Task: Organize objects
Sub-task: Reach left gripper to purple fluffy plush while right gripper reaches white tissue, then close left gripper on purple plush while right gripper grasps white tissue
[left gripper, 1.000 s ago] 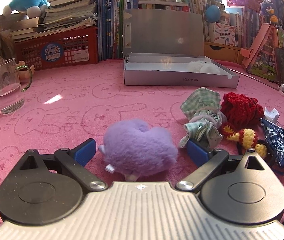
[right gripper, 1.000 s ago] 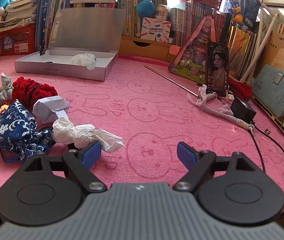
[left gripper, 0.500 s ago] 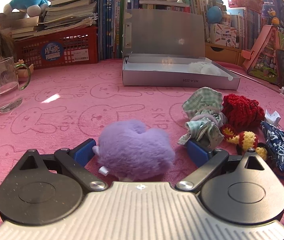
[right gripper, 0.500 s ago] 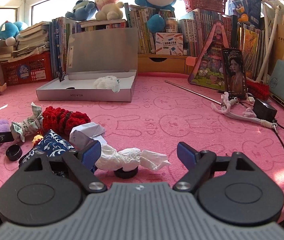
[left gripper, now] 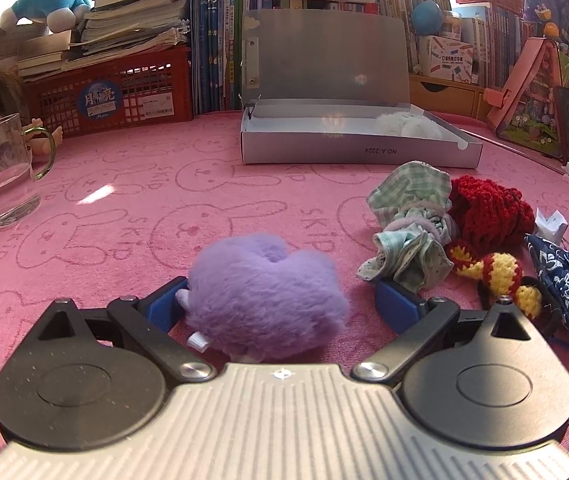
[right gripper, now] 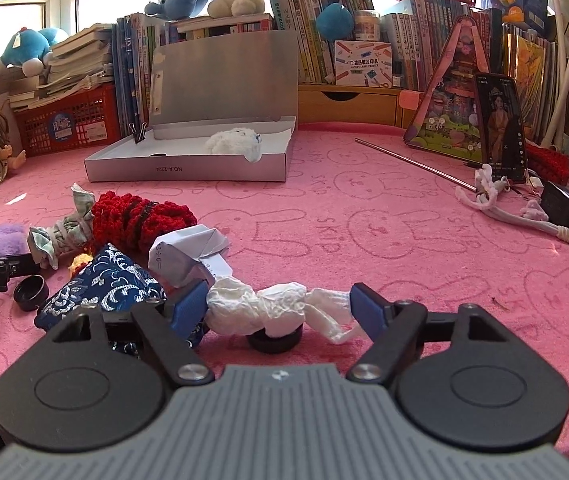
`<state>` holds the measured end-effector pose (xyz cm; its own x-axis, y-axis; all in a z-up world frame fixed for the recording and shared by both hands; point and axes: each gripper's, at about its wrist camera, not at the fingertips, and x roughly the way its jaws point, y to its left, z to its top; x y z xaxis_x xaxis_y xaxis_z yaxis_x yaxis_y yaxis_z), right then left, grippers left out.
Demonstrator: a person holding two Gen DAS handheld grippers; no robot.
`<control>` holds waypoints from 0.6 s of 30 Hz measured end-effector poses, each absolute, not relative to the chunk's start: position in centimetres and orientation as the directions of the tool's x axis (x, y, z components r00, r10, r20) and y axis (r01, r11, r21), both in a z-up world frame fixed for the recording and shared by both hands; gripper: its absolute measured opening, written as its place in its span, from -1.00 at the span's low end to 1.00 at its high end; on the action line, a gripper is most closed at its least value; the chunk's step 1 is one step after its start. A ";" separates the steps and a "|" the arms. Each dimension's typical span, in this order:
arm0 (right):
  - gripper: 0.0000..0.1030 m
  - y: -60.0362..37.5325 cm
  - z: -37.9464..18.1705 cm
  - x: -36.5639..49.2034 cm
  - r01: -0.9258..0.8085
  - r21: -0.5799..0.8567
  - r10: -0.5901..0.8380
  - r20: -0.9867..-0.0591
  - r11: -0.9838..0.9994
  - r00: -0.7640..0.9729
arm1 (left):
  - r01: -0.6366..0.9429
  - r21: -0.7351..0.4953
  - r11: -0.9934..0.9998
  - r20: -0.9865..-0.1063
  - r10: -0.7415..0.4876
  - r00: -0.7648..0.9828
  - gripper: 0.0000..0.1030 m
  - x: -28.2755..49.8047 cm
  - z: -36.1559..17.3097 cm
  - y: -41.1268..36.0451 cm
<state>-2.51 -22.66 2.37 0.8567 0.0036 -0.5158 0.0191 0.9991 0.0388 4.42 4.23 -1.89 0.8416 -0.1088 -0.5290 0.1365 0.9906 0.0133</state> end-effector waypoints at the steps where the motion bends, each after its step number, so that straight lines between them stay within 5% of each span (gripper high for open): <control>1: 0.57 -22.6 2.4 -2.5 0.018 0.040 0.006 -0.516 0.999 0.856 | 0.136 0.013 0.991 -0.529 -0.109 0.842 0.94 4.4 -1.9 4.2; 7: 0.30 -22.3 2.4 -2.7 0.003 0.048 0.022 -0.513 0.999 0.858 | 0.133 0.009 0.991 -0.534 -0.108 0.839 0.83 4.4 -1.6 4.2; 12: 0.13 -22.1 2.7 -2.8 -0.008 0.029 0.022 -0.505 1.000 0.863 | 0.129 0.007 0.992 -0.523 -0.106 0.845 0.35 4.2 -1.1 4.2; 18: 0.03 -22.1 3.3 -3.0 -0.008 0.028 0.020 -0.481 1.000 0.876 | 0.137 -0.008 0.990 -0.516 -0.122 0.848 0.34 3.9 -0.9 4.3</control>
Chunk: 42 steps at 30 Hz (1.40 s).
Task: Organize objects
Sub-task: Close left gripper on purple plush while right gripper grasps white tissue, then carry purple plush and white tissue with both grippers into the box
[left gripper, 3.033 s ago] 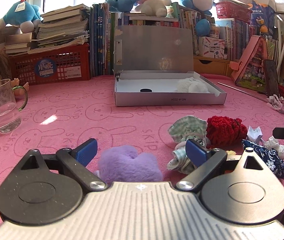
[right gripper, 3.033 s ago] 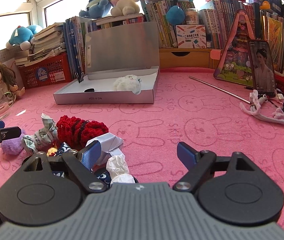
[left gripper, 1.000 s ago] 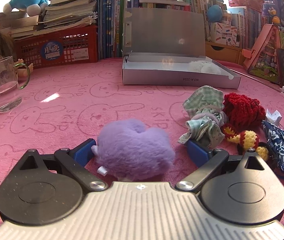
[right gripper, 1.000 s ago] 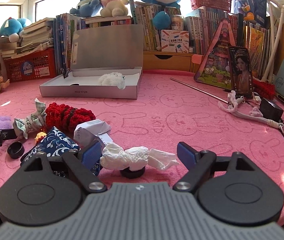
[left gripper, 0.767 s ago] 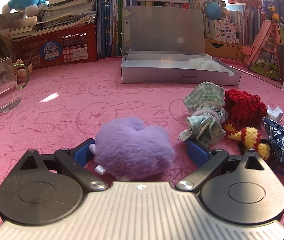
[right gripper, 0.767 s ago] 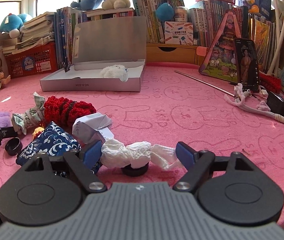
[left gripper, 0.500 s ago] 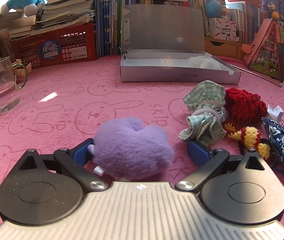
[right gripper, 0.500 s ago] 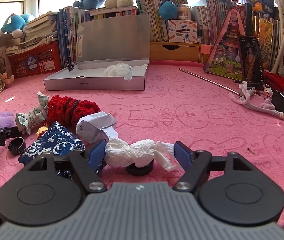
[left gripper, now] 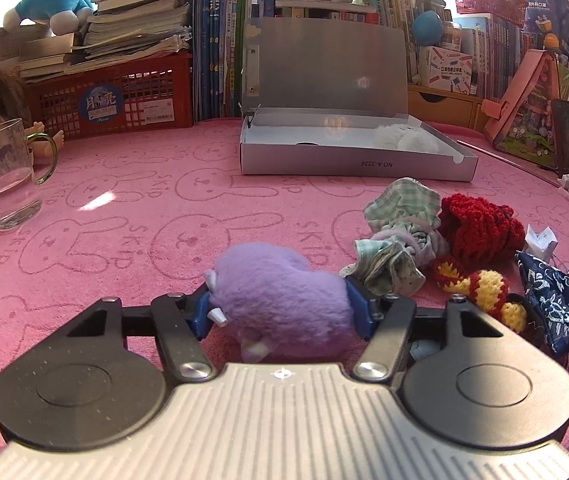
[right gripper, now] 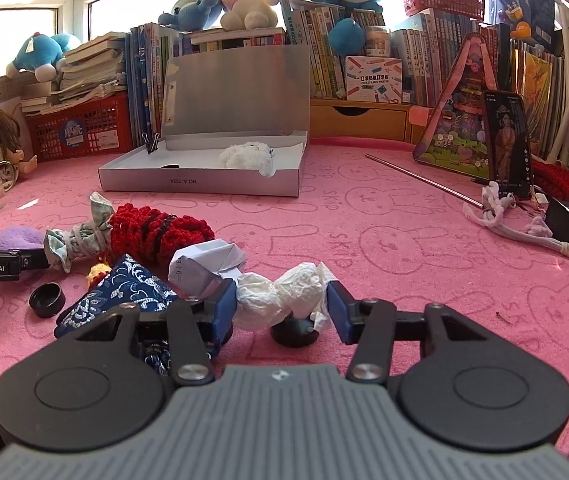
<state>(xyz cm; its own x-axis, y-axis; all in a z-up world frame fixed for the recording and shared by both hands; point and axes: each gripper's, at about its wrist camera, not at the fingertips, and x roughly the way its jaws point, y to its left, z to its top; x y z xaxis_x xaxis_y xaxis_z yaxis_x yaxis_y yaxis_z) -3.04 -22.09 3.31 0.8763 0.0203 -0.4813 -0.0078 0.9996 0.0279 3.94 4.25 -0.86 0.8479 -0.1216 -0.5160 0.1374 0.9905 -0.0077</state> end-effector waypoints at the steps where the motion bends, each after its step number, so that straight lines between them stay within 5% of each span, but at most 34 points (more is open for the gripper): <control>1: 0.03 -22.1 3.4 -3.0 -0.007 0.026 0.019 -0.478 1.000 0.878 | 0.140 -0.007 0.990 -0.512 -0.124 0.850 0.34 3.9 -0.8 4.2; 42: 0.03 -24.0 10.3 8.1 0.023 0.127 0.036 -0.441 0.992 0.897 | 0.147 -0.027 0.989 -0.439 -0.144 0.887 0.34 14.1 7.4 1.6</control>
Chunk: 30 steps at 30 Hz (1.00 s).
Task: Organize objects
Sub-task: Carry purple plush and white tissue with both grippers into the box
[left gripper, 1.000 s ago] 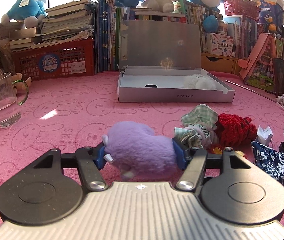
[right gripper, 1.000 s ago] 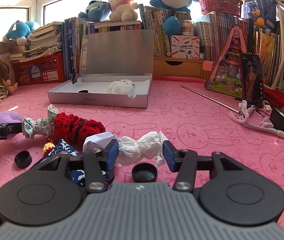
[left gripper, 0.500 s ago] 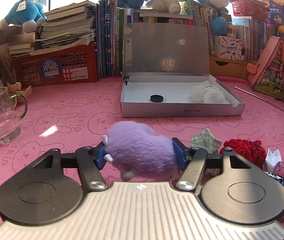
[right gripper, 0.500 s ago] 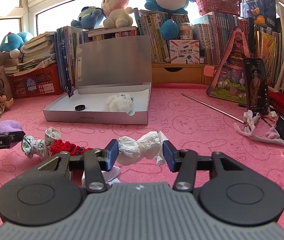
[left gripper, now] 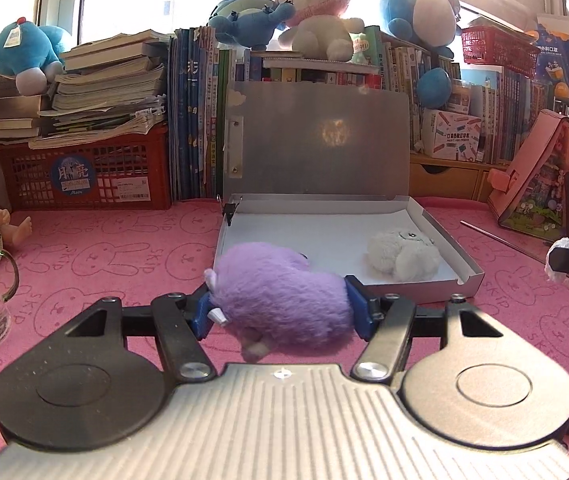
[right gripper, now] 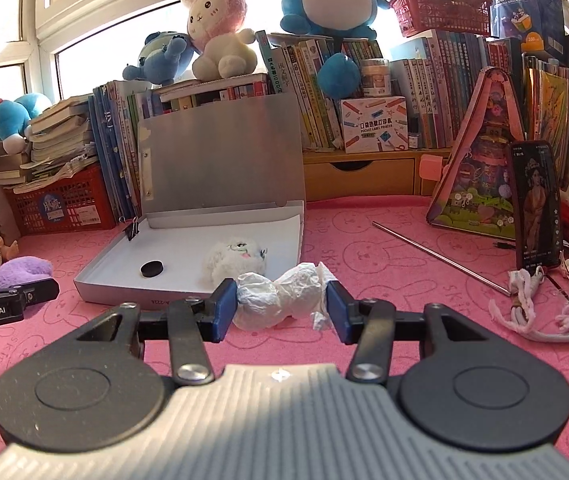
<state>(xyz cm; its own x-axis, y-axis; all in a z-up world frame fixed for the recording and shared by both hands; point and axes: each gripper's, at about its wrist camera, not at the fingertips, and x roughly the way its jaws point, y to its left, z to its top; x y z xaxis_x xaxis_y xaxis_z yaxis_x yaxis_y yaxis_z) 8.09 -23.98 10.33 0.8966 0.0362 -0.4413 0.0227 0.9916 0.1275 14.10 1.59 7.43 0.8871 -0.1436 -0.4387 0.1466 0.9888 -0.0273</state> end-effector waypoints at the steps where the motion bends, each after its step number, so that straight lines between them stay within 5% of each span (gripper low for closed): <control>1: 0.03 -24.2 10.5 8.6 0.025 0.134 0.038 -0.443 0.991 0.896 | 0.148 -0.027 0.989 -0.439 -0.145 0.887 0.34 14.7 7.6 1.5; 30: 0.04 -22.1 9.0 26.9 0.047 0.215 0.078 -0.540 0.976 0.838 | 0.072 -0.021 0.997 -0.493 -0.073 0.867 0.34 32.3 5.0 -1.0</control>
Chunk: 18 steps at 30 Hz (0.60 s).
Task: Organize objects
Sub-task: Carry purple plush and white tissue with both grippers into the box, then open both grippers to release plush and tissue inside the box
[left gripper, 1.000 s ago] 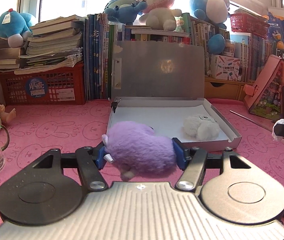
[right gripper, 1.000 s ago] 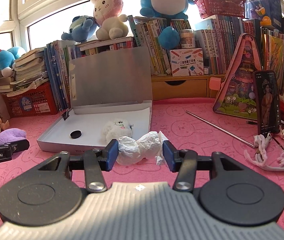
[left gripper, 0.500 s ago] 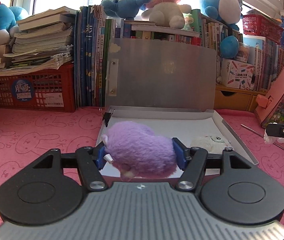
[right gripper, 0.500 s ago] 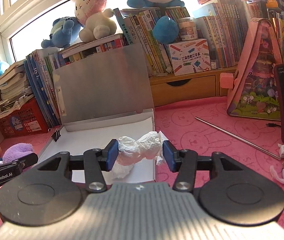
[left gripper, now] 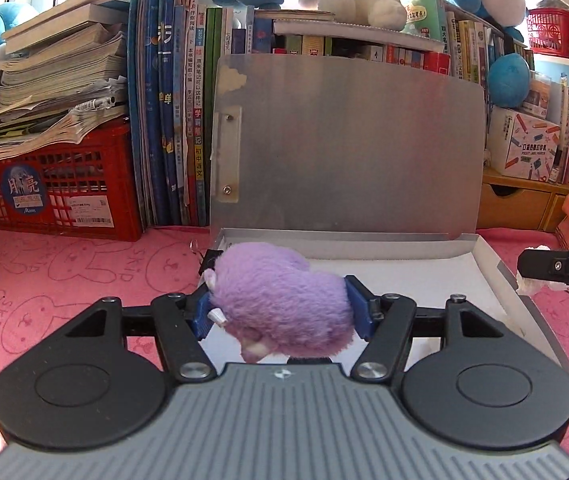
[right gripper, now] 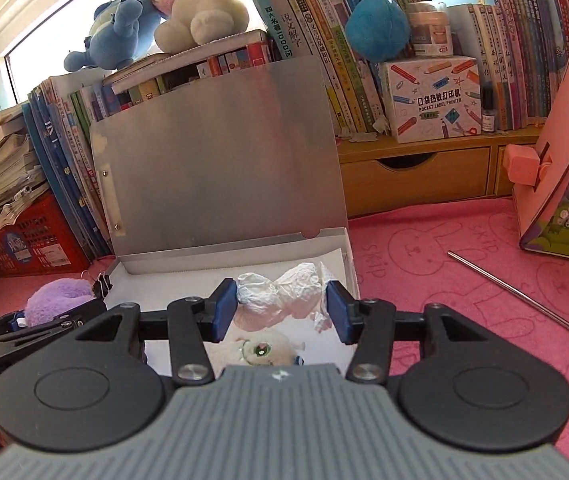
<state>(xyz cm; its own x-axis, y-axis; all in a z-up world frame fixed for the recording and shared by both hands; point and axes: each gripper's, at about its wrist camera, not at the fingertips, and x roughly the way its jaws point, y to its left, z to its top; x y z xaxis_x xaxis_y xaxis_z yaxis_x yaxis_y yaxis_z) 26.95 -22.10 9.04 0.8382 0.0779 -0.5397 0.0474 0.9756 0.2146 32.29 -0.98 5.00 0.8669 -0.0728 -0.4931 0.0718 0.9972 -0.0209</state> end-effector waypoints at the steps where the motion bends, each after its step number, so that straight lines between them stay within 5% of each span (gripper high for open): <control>1: 0.04 -22.0 9.0 27.5 0.051 0.208 0.072 -0.544 0.977 0.836 | 0.071 -0.016 0.997 -0.496 -0.070 0.865 0.34 32.8 4.8 -1.0; 18: 0.07 -21.0 6.2 31.6 0.045 0.197 0.083 -0.595 0.979 0.800 | 0.082 0.008 0.997 -0.561 -0.063 0.825 0.35 36.4 1.7 -1.6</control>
<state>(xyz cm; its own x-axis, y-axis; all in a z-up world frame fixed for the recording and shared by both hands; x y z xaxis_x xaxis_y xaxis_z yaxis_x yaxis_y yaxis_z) 31.58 -21.02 6.16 0.7996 0.0834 -0.5947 0.0447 0.9793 0.1975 36.41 -1.62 1.69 0.8254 -0.0632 -0.5610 0.0819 0.9966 0.0082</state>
